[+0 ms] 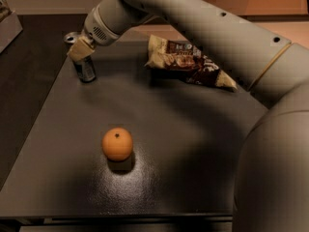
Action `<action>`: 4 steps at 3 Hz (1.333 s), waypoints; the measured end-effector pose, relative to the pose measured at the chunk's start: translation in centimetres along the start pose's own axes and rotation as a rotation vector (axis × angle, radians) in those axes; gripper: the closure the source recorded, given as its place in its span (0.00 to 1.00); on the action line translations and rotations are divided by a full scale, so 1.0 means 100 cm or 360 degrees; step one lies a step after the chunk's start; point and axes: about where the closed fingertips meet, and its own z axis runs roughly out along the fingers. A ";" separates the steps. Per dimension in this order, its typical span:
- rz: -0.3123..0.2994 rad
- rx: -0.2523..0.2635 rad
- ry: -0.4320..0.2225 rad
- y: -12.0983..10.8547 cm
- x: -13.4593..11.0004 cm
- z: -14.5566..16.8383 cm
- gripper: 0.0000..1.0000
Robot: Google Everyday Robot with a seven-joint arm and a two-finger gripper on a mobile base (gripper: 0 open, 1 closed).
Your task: Knock redbull can over
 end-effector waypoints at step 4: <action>-0.0276 -0.0073 0.0476 0.026 0.068 -0.109 1.00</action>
Offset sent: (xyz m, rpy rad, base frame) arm -0.0312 -0.0999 0.0325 -0.2410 -0.0255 0.0240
